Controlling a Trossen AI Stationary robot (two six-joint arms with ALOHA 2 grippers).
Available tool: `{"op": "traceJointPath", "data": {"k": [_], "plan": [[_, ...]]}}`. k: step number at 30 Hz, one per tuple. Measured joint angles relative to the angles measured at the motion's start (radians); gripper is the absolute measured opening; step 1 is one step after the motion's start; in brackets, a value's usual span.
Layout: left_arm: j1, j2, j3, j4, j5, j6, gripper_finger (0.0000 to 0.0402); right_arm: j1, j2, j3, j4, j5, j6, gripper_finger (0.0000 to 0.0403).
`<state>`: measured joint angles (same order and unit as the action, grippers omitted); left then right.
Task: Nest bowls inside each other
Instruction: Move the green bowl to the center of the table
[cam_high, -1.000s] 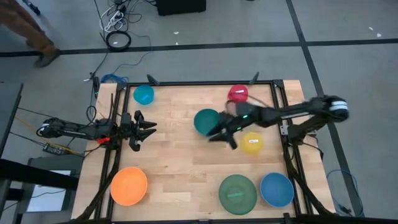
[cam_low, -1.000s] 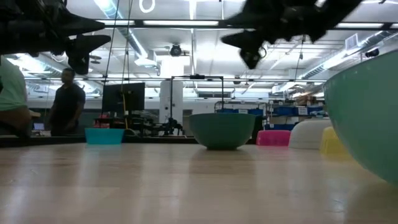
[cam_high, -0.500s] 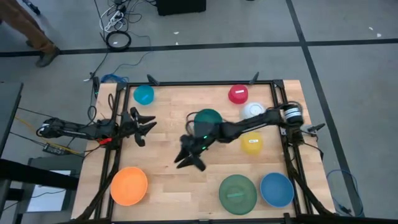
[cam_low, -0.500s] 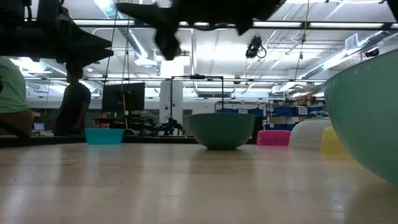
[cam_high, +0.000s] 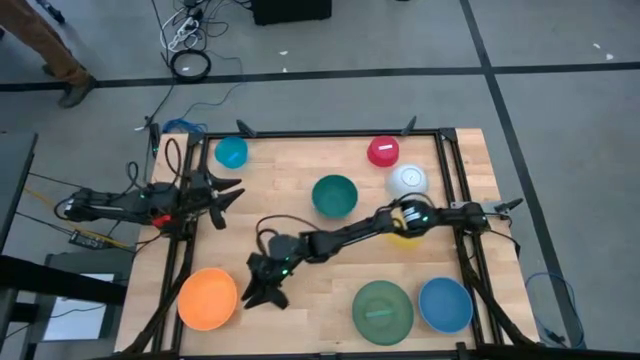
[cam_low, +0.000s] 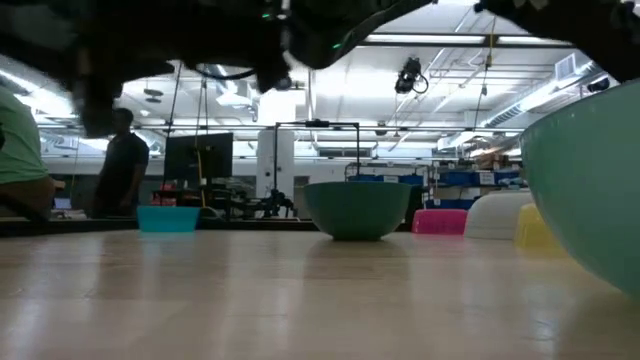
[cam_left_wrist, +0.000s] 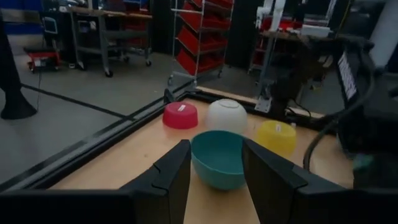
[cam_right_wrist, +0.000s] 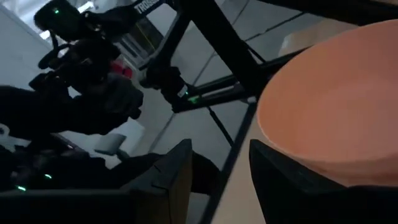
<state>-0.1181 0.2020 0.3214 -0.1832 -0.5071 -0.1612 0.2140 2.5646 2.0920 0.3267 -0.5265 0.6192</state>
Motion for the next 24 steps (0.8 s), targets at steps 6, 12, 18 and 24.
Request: {"op": "traceJointPath", "data": {"k": [6,12,18,24], "plan": [[0.0,0.0,0.117,-0.146,0.039,-0.005,0.0153,0.007,0.16,0.208,-0.017,0.061,0.114,0.015],[0.0,0.0,0.165,-0.196,0.083,-0.007,0.0153,0.007,0.181,0.234,-0.066,0.121,0.167,0.015],[0.0,0.0,0.166,-0.209,0.113,-0.012,0.0153,0.008,0.181,0.234,-0.106,0.122,0.193,0.015],[0.0,0.0,0.166,-0.21,0.116,-0.012,0.0153,0.007,0.182,0.234,-0.191,0.131,0.22,0.015]]}}
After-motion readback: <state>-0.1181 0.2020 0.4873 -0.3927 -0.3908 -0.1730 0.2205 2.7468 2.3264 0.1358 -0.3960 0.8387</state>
